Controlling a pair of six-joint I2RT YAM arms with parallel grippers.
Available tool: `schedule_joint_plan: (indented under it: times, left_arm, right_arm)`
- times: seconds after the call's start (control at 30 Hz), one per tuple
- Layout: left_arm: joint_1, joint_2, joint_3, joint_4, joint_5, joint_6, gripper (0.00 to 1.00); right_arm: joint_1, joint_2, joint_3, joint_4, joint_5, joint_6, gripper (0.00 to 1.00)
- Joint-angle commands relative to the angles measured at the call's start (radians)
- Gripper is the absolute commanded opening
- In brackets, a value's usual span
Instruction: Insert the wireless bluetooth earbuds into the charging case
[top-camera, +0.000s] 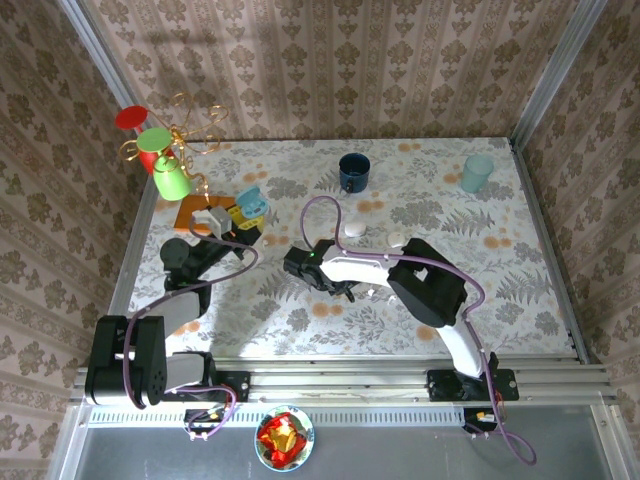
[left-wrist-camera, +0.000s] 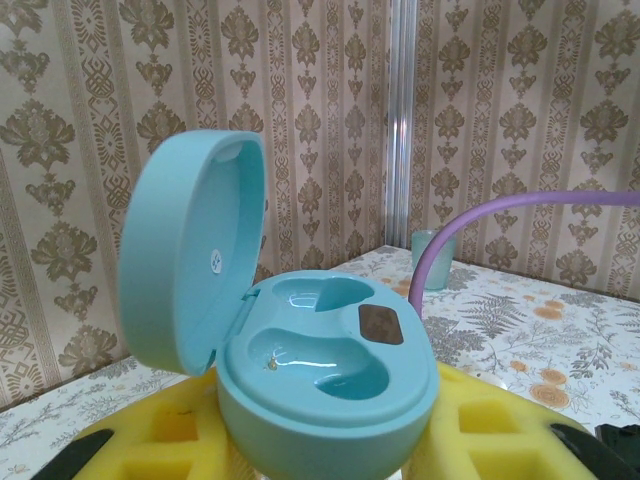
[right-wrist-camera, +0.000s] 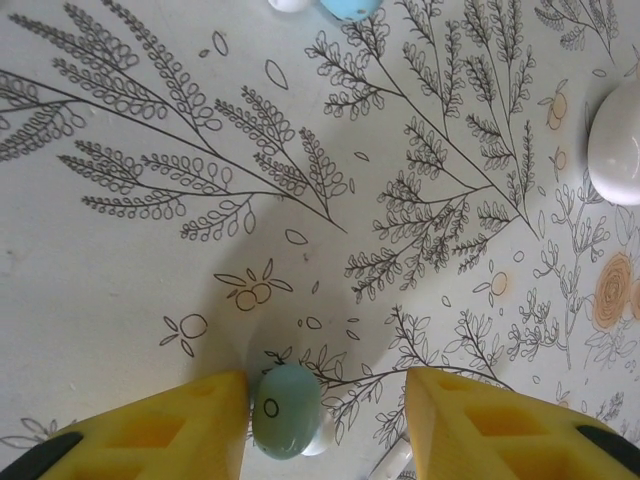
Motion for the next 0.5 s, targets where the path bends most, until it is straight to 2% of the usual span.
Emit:
schedule_joint_plan:
  times: [0.0,0.47]
  left_arm:
    - [0.004,-0.008,-0.003,0.024,0.016,-0.004,0.34]
    - [0.003,-0.005,-0.003,0.025,0.027,-0.009,0.34]
  right_arm:
    - [0.006,0.037,0.03,-0.052,0.014,0.004,0.44]
    - [-0.001,0.056,0.016,-0.046,-0.018,-0.008,0.25]
